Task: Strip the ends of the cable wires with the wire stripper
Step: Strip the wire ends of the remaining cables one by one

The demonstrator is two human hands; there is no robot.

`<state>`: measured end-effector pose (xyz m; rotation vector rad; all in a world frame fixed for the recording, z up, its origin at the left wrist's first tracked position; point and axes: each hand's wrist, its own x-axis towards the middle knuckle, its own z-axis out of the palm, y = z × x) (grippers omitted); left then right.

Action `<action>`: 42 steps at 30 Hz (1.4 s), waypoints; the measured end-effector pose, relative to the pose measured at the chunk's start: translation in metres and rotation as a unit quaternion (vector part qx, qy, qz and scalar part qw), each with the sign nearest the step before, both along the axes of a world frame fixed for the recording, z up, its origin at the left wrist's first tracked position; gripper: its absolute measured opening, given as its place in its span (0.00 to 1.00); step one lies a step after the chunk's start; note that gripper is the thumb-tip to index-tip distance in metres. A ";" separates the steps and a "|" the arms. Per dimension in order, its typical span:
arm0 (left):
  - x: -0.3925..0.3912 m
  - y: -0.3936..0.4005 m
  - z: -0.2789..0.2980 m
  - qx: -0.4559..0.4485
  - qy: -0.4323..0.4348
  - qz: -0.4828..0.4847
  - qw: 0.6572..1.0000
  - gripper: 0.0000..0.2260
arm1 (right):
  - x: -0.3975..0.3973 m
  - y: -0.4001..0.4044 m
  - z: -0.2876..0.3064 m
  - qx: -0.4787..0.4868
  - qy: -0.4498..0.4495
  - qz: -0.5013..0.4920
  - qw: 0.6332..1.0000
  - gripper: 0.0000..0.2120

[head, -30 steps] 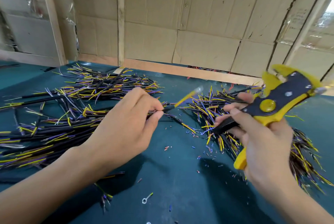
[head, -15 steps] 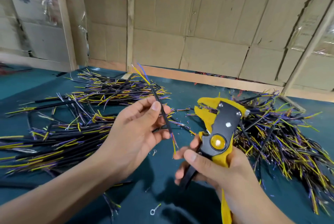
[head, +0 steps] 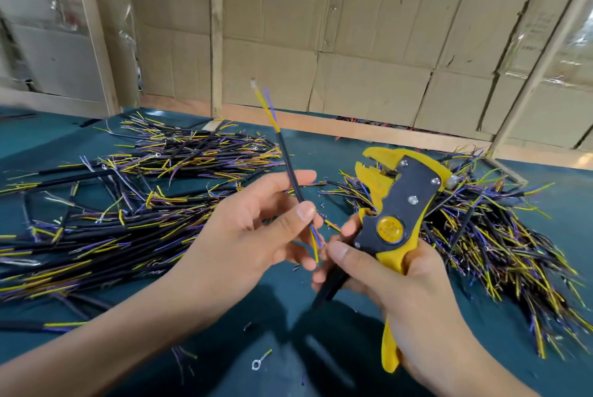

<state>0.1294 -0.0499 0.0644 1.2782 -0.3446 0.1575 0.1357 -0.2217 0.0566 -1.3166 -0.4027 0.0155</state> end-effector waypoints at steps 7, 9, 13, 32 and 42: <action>-0.001 0.002 -0.003 0.044 0.003 0.002 0.999 0.18 | 0.003 -0.003 -0.002 -0.010 -0.016 0.035 0.999 0.07; -0.002 0.002 -0.005 0.058 0.004 0.006 0.998 0.17 | 0.003 -0.003 -0.003 -0.022 -0.022 0.040 0.999 0.10; -0.002 0.002 -0.007 0.048 0.022 -0.013 0.999 0.17 | 0.003 -0.005 -0.003 -0.020 -0.026 0.058 0.998 0.09; 0.000 0.019 0.004 0.178 0.133 -0.122 0.967 0.21 | 0.007 -0.019 0.011 -0.225 -0.163 0.012 0.961 0.09; -0.004 0.018 0.005 0.164 0.168 -0.184 0.954 0.23 | 0.015 -0.024 0.011 -0.223 -0.171 -0.042 0.959 0.09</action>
